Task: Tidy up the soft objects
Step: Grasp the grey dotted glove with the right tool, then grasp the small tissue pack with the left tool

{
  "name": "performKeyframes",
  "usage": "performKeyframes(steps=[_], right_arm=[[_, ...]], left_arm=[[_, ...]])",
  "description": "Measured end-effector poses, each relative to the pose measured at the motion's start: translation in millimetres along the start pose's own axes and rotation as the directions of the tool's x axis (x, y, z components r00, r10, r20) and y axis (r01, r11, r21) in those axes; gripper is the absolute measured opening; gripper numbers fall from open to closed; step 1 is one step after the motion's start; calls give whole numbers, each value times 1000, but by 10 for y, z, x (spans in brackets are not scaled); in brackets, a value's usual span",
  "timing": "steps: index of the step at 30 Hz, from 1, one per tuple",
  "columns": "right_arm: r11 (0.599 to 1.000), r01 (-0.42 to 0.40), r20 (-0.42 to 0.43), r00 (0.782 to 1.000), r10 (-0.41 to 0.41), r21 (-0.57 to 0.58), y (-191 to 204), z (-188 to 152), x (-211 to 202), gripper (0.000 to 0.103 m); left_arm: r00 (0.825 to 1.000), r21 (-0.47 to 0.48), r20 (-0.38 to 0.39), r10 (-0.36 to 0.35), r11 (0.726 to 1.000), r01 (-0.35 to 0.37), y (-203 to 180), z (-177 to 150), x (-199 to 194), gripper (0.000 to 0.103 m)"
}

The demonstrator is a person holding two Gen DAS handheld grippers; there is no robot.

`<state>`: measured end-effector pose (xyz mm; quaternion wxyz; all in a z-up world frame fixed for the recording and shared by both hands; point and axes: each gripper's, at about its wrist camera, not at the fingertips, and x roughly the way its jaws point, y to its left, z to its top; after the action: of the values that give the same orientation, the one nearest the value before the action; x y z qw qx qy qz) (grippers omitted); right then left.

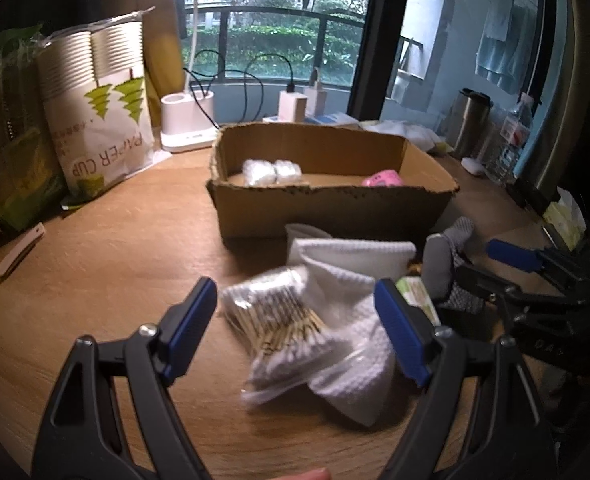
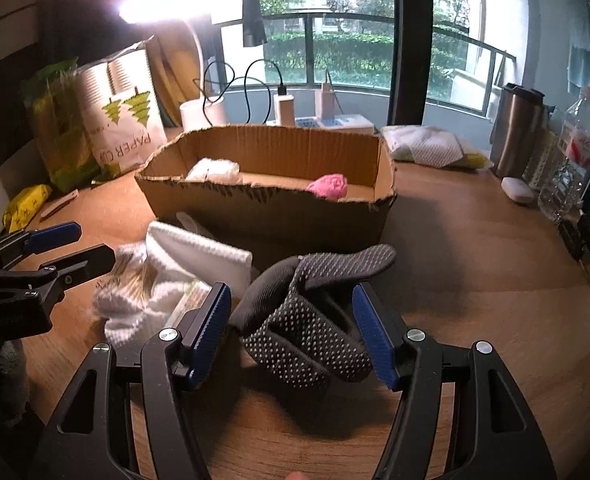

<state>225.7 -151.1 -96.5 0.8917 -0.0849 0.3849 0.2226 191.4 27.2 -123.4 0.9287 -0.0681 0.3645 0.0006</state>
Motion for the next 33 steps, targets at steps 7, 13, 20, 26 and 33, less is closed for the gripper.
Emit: performKeyframes(steps=[7, 13, 20, 26, 33], right_arm=[[999, -21, -38, 999, 20, -27, 24, -64, 207, 58], [998, -57, -9, 998, 56, -37, -44, -87, 162, 20], [998, -69, 66, 995, 69, 2, -302, -77, -112, 17], [997, -60, 109, 993, 56, 40, -547, -101, -301, 17], [995, -54, 98, 994, 46, 78, -748, -244, -317, 17]], left_arm=[[1000, 26, -17, 1, 1000, -1, -132, -19, 26, 82], [1000, 55, -27, 4, 998, -3, -277, 10, 51, 82], [999, 124, -33, -19, 992, 23, -581, 23, 86, 82], [995, 174, -88, -38, 983, 52, -857, -14, 234, 81], [989, 231, -144, -19, 972, 52, -1056, -92, 382, 63]])
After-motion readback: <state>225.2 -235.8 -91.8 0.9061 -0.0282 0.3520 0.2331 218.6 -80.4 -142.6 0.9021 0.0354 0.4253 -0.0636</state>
